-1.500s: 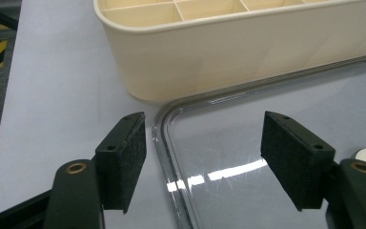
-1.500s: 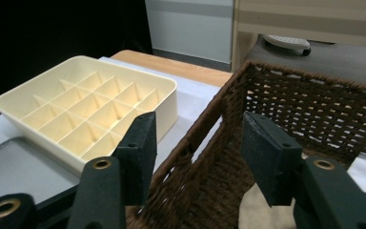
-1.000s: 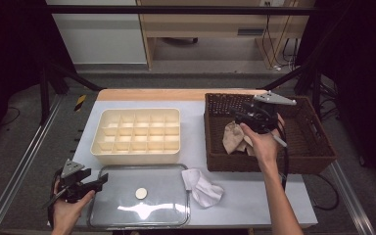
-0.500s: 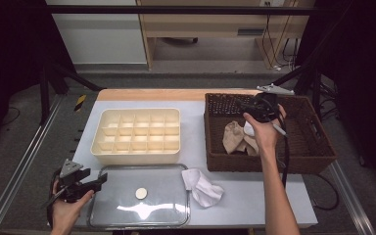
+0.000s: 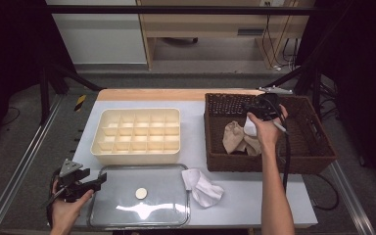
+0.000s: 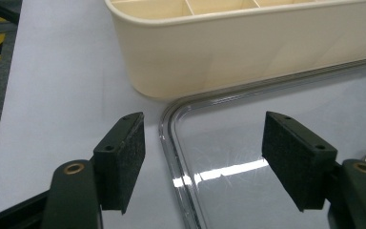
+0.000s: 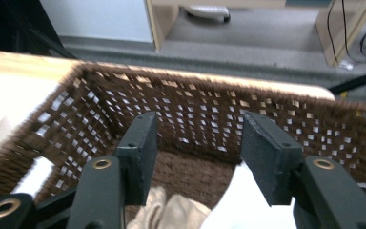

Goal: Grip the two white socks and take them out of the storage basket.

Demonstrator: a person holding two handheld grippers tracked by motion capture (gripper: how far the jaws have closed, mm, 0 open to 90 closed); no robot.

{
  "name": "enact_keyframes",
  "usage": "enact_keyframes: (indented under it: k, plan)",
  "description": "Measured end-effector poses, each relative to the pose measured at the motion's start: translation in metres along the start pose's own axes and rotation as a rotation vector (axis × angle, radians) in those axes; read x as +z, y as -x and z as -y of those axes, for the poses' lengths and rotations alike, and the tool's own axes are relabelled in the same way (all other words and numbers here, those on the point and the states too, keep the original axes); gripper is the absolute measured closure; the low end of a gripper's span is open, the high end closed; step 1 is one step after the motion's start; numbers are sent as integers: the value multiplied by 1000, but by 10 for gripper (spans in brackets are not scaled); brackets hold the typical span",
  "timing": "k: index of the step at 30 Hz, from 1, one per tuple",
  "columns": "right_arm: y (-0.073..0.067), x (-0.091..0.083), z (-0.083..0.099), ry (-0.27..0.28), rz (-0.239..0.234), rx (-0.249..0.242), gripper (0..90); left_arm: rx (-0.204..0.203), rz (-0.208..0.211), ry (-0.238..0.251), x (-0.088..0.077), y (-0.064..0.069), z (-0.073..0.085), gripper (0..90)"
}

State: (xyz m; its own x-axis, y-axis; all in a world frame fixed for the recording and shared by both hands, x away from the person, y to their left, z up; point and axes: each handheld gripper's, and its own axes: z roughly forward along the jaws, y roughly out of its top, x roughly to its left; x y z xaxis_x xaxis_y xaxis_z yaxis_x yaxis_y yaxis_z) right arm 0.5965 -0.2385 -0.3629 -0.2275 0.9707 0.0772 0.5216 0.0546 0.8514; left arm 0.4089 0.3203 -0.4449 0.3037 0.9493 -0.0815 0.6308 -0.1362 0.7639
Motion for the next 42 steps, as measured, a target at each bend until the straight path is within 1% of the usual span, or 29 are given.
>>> enact_keyframes:
  k: [1, 2, 3, 4, 6, 8, 11, 13, 15, 16, 18, 19, 21, 23, 25, 28, 33, 34, 36, 37, 38, 39, 40, 41, 42]
  plan:
    - [1, 2, 1, -11, 4, 1, 485, 0, 0, 1, 0, 0, 0, 313]
    - [4, 5, 3, -34, 12, -5, 489, 0, 0, 1, 0, 0, 0, 313]
    - [5, 7, 5, -52, 18, -1, 499, -1, 0, 1, 0, 0, 0, 313]
    - [7, 9, 7, -61, 25, -5, 508, -2, -1, 2, 0, -1, 0, 313]
    - [10, 11, 12, -64, 25, 16, 517, -1, 0, 1, 0, 0, 0, 313]
    - [13, 13, 16, -80, 38, 21, 516, 1, 0, 0, 0, 0, 0, 313]
    - [19, 17, 23, -130, 71, 21, 509, 3, -1, -1, 0, 0, 0, 313]
    - [23, 18, 28, -135, 90, 23, 518, 2, -1, -2, 0, 0, 0, 313]
    - [26, 19, 33, -159, 86, 46, 524, 3, -1, -2, 0, 0, 0, 313]
    - [27, 19, 35, -174, 91, 56, 524, 4, -1, -3, 0, 1, 0, 313]
    - [29, 20, 39, -214, 79, 73, 520, 5, 0, -3, 0, 1, 0, 313]
    - [28, 20, 39, -217, 72, 74, 517, 6, -1, -3, 0, 1, 0, 313]
    - [25, 21, 39, -220, 63, 54, 505, 8, -2, 1, -1, 2, 0, 313]
    - [21, 23, 41, -255, 52, 36, 501, 9, -2, 4, -1, 2, 0, 313]
    - [19, 26, 44, -285, 49, 22, 508, 10, -2, 4, -2, 2, 0, 313]
    - [19, 27, 47, -288, 31, 34, 520, 9, -3, 0, -1, 2, 0, 313]
    - [20, 32, 52, -349, 6, 50, 533, 12, -3, 2, -1, 3, 0, 313]
    - [20, 32, 52, -359, 9, 35, 557, 11, -3, 1, -1, 3, 0, 313]
    - [19, 32, 52, -367, 9, 34, 646, 10, -4, 2, -1, 3, 0, 314]
    - [18, 32, 52, -370, 12, 37, 702, 10, -4, 2, -1, 3, 0, 314]
    - [19, 31, 52, -373, 26, 34, 758, 11, -5, 3, -2, 3, 0, 314]
    - [20, 30, 52, -376, 26, 39, 807, 11, -4, 3, -2, 3, 0, 314]
    - [21, 29, 51, -381, 20, 60, 839, 11, -4, 2, -2, 3, 0, 314]
    - [23, 28, 52, -378, 18, 63, 851, 11, -4, 2, -1, 3, 0, 314]
    - [23, 27, 51, -376, 14, 83, 858, 10, -5, 1, -1, 3, 0, 314]
